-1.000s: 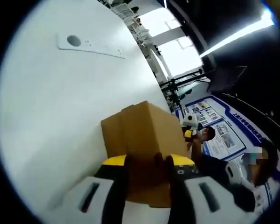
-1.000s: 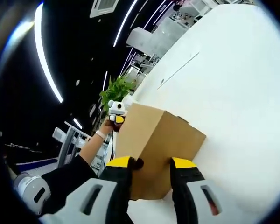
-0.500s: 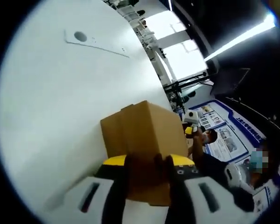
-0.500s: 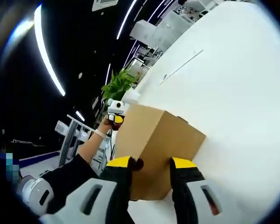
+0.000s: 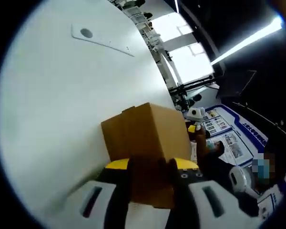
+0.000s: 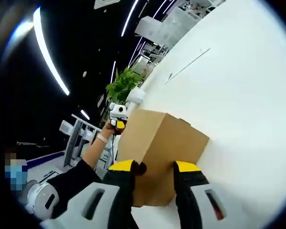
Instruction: Operate the shoe box by opening the lid, removing the specified soft item, and placing it in the target area until the item is outside and the box remains undamaged.
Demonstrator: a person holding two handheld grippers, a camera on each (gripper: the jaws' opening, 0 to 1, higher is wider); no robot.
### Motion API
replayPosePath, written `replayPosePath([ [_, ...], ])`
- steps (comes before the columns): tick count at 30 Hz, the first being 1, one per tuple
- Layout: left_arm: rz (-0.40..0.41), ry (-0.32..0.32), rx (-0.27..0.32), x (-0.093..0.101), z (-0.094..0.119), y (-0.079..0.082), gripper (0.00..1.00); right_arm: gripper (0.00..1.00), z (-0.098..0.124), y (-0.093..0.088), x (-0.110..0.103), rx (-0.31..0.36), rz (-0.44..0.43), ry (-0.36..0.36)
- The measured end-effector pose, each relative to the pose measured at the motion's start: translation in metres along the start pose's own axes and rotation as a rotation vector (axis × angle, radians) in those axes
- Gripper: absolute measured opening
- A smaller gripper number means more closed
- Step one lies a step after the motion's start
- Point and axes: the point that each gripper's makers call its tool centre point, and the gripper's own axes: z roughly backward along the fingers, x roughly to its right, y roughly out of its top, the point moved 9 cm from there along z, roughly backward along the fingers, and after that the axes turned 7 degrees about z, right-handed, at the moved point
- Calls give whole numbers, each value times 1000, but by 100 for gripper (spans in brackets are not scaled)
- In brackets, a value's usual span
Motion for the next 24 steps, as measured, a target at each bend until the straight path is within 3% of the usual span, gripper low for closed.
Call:
replayPosePath([
  [9, 35, -56, 85, -8, 3, -12, 33, 32, 2, 7, 7, -23, 1, 10],
  [16, 51, -42, 104, -2, 0, -21, 33, 32, 0, 14, 10, -38, 0, 13],
  [24, 92, -66, 183, -1, -3, -33, 32, 32, 4, 28, 22, -34, -2, 17],
])
